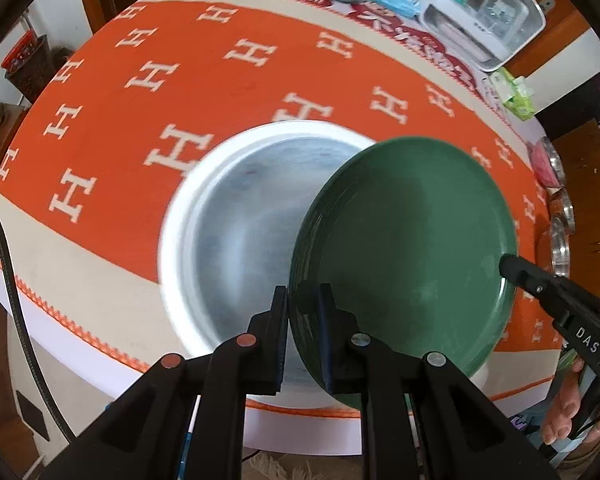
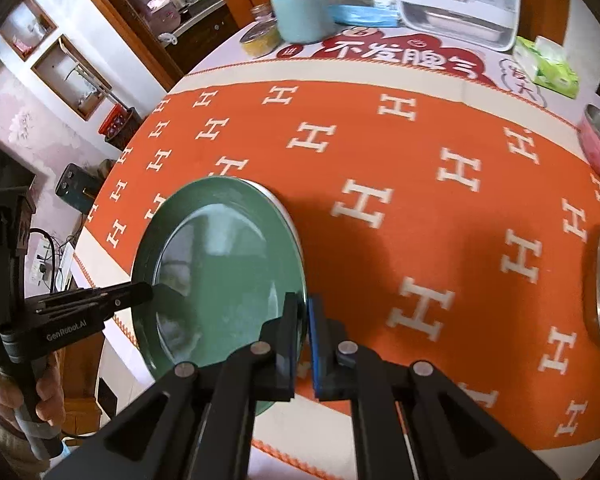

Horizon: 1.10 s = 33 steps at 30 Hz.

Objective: Organize plates and bowls

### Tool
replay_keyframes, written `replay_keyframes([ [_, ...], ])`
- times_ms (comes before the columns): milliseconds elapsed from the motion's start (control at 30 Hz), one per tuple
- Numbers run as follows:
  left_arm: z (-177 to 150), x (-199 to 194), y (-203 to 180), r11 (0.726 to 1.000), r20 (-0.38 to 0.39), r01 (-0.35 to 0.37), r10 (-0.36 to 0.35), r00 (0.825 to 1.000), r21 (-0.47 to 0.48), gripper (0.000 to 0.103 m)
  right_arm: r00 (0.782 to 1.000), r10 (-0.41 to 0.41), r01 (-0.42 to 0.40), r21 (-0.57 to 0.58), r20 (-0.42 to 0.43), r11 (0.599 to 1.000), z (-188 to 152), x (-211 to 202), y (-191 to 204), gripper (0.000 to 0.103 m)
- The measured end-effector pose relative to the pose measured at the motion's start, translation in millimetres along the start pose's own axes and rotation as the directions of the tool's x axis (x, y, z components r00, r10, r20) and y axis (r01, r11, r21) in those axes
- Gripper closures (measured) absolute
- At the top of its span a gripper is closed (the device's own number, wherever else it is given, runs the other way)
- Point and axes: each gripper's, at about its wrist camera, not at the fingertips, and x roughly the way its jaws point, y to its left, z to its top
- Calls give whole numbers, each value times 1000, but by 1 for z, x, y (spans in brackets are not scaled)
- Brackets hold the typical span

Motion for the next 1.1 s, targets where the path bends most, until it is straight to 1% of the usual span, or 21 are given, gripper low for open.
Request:
replay_keyframes([
  [133, 8, 8, 23, 1000, -28, -13, 13, 1000, 2, 91, 1000, -5, 5, 0, -21, 1000, 5, 20, 18, 98],
  [267, 18, 13, 40, 1000, -50, -18, 19, 999, 19, 92, 999, -2, 4, 28, -44, 1000, 8, 37, 28, 98],
  [300, 21, 13, 42, 1000, -53, -14, 15, 998, 24, 92, 999, -16, 18, 28, -46, 999, 9, 40, 30, 98],
  [533, 28, 15, 39, 994, -82, -18, 27, 996, 105, 92, 997, -38, 42, 66, -66, 997, 8, 48, 31, 97],
  [700, 29, 15, 39, 992, -106, -7, 21, 994, 125, 92, 995, -41, 49, 91, -90, 995, 4, 54, 29, 96],
  [967, 30, 11, 38, 987, -88, -32, 46, 995, 159, 92, 994, -74, 79, 67, -83, 995, 5, 57, 34, 95],
  [1100, 32, 8, 41, 987, -84, -34, 48, 995, 160, 92, 992, -86, 91, 53, -90, 994, 5, 60, 38, 94],
])
